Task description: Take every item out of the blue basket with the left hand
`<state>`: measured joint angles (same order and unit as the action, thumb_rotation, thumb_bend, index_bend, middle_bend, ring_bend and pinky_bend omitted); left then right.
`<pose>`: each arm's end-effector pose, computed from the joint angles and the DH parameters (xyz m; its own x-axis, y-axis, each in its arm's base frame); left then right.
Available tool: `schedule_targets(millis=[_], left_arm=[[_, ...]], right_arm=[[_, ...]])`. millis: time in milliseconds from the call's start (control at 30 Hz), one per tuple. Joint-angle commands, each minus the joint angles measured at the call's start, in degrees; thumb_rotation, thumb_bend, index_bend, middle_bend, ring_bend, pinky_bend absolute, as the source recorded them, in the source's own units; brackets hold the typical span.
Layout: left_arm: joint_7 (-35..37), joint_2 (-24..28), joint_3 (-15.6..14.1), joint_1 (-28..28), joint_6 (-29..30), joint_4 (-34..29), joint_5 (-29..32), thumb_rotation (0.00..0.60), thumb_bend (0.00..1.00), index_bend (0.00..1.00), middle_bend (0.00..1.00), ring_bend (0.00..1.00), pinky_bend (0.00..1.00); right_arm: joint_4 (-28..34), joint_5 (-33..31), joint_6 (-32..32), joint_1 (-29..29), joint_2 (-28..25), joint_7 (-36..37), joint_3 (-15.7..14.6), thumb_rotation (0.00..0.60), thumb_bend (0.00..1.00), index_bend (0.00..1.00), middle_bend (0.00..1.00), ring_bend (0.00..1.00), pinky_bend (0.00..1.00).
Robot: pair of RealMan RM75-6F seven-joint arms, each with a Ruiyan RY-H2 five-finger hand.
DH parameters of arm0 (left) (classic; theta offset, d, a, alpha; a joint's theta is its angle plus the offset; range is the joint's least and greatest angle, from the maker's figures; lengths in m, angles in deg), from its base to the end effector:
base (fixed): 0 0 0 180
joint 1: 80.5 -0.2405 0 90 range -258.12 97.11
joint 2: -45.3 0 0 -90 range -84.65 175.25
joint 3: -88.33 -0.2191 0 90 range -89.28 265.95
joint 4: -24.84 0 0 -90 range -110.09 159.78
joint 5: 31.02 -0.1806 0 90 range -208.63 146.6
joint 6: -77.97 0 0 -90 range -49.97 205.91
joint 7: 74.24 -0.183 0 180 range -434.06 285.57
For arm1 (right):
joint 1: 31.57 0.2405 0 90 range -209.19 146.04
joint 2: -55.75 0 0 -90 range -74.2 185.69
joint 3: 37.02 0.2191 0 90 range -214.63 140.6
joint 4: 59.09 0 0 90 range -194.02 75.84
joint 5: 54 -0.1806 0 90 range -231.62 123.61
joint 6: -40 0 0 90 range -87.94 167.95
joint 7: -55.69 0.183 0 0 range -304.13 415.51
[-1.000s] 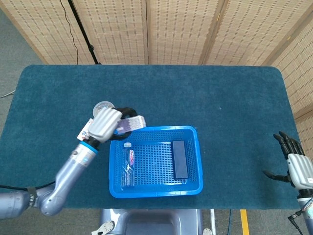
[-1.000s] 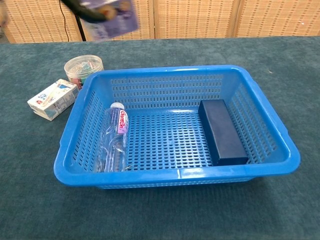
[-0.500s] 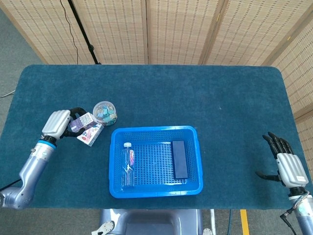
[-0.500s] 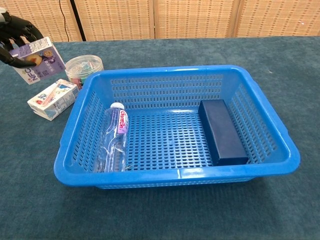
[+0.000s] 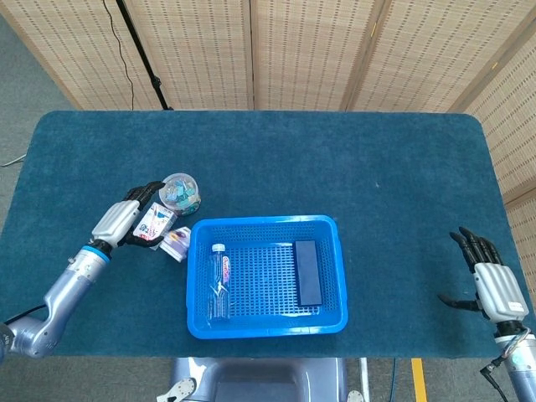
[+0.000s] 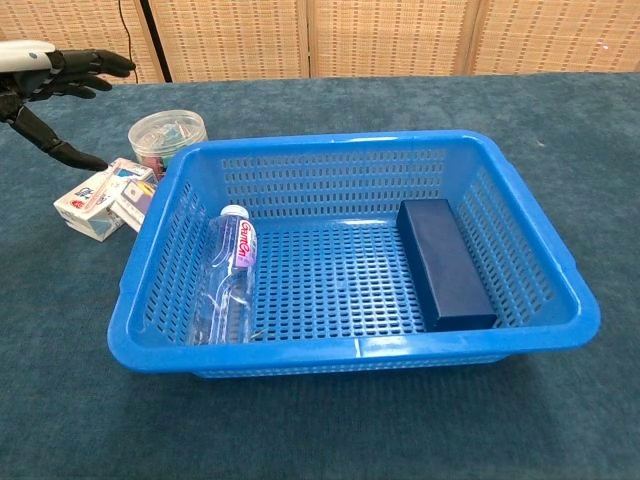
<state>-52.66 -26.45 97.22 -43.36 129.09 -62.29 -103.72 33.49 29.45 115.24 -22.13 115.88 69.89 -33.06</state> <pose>-0.1676 0.3523 0.0721 0.0300 0.3871 0.9215 0.9834 -0.1764 0.0421 -0.2703 -0.2387 0.1679 0.2170 -0.1191 0.9689 -0.9760 -0.0072 0.2177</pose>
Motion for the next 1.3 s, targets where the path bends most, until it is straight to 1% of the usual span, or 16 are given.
schedule_targets(millis=[33,100,167,267,333,400,433,533,600,667,767,933,1067,1133,1300], left_arm=[[2.5,0.9,0.8,-0.2,3.2,-1.6,-4.5,0.600,0.05,0.00,0.00,0.00,0.00],[3.0,0.6,1.2,-0.6,6.7,-2.5,-7.9,0.600,0.05,0.00,0.00,0.00,0.00],[3.1,-0.8,1.2,-1.0,12.6,-2.8,-13.7,0.600,0.05,0.00,0.00,0.00,0.00],[0.2,-1.5,0.0,-0.6,16.0,-3.5,-20.0,0.600,0.05,0.00,0.00,0.00,0.04],[-3.4,-1.4,-0.8,0.7,15.9,-5.5,-23.7,0.600,0.05,0.00,0.00,0.00,0.06],[-6.9,-1.3,-1.1,2.1,14.8,-7.2,-25.8,0.600,0.05,0.00,0.00,0.00,0.08],[-10.6,-1.4,-1.0,3.6,13.2,-8.5,-27.2,0.600,0.05,0.00,0.00,0.00,0.09],[-17.9,-1.9,-0.1,6.5,8.7,-11.6,-27.1,0.600,0.05,0.00,0.00,0.00,0.11],[-22.6,-2.5,0.7,8.6,4.9,-13.3,-25.9,0.600,0.05,0.00,0.00,0.00,0.12],[-25.6,-3.0,1.1,10.2,1.6,-14.3,-24.4,0.600,0.05,0.00,0.00,0.00,0.12],[-32.1,-4.1,2.3,13.3,-4.2,-15.2,-20.9,0.600,0.05,0.01,0.00,0.00,0.12],[-41.8,-6.7,4.2,17.7,-11.1,-14.8,-13.6,0.600,0.05,0.02,0.00,0.01,0.22],[-47.1,-10.1,4.9,20.9,-14.4,-12.6,-9.3,0.600,0.05,0.03,0.00,0.01,0.22],[-50.3,-13.2,5.0,23.0,-15.7,-10.3,-6.3,0.600,0.05,0.03,0.00,0.02,0.22],[-56.1,-19.4,4.7,27.2,-17.2,-4.8,-1.1,0.600,0.06,0.05,0.00,0.03,0.22]], right_arm=[[0.0,0.0,0.1,-0.1,0.0,0.1,0.0,0.600,0.00,0.00,0.00,0.00,0.00],[0.1,0.1,0.3,-0.1,-0.1,0.2,0.0,0.600,0.00,0.00,0.00,0.00,0.00],[0.1,0.2,0.4,-0.2,-0.1,0.4,-0.1,0.600,0.00,0.00,0.00,0.00,0.00],[0.1,0.2,0.3,-0.1,-0.2,0.5,-0.1,0.600,0.00,0.00,0.00,0.00,0.00],[0.0,0.0,0.1,0.0,-0.1,0.5,0.0,0.600,0.00,0.00,0.00,0.00,0.00],[0.0,-0.2,0.1,0.0,-0.1,0.5,0.1,0.600,0.00,0.00,0.00,0.00,0.00],[0.0,-0.3,0.2,0.0,-0.2,0.6,0.2,0.600,0.00,0.00,0.00,0.00,0.00],[-0.1,-0.7,0.4,-0.1,-0.3,0.8,0.4,0.600,0.00,0.00,0.00,0.00,0.00],[-0.2,-1.0,0.5,-0.2,-0.4,1.1,0.6,0.600,0.00,0.00,0.00,0.00,0.00],[-0.4,-1.2,0.5,-0.2,-0.5,1.3,0.7,0.600,0.00,0.00,0.00,0.00,0.00],[-0.6,-1.6,0.4,-0.3,-0.5,1.6,0.8,0.600,0.00,0.00,0.00,0.00,0.00],[-0.9,-2.2,0.2,-0.4,-0.6,1.6,0.8,0.600,0.00,0.00,0.00,0.00,0.00],[-0.9,-2.5,0.2,-0.5,-0.6,1.5,1.0,0.600,0.00,0.00,0.00,0.00,0.00],[-1.0,-2.8,0.1,-0.5,-0.5,1.4,1.0,0.600,0.00,0.00,0.00,0.00,0.00],[-1.1,-3.2,-0.6,-0.3,-0.4,1.3,1.1,0.600,0.00,0.00,0.00,0.00,0.00]])
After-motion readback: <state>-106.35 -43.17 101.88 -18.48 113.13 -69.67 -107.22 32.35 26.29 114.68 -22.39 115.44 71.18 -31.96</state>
